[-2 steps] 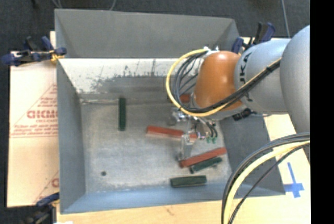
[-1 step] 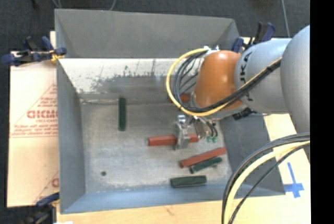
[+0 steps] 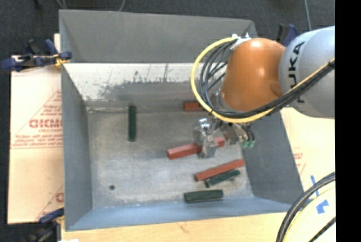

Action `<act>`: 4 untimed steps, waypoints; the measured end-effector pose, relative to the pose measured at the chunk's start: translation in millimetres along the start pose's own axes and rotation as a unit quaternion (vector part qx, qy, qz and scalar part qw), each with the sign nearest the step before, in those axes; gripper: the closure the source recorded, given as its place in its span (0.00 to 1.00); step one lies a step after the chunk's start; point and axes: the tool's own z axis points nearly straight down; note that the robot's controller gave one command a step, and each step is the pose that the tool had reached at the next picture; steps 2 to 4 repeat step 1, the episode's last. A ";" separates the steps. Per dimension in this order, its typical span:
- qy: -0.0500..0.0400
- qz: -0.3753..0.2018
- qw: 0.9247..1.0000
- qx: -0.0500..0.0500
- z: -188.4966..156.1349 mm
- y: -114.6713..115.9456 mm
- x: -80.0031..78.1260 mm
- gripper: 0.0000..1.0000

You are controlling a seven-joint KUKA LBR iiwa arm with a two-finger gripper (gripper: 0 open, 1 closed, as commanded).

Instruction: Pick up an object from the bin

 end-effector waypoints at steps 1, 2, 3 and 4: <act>-0.002 -0.006 1.000 0.001 -149.4 2.1 -9.9 1.00; -0.002 -0.006 1.000 0.001 -149.4 2.1 -9.9 1.00; -0.002 -0.006 1.000 0.001 -149.4 2.1 -9.9 1.00; -0.002 -0.006 1.000 0.001 -149.4 2.1 -9.9 1.00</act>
Offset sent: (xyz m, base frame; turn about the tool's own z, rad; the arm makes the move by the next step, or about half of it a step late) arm 0.0053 0.0060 0.1438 -0.0175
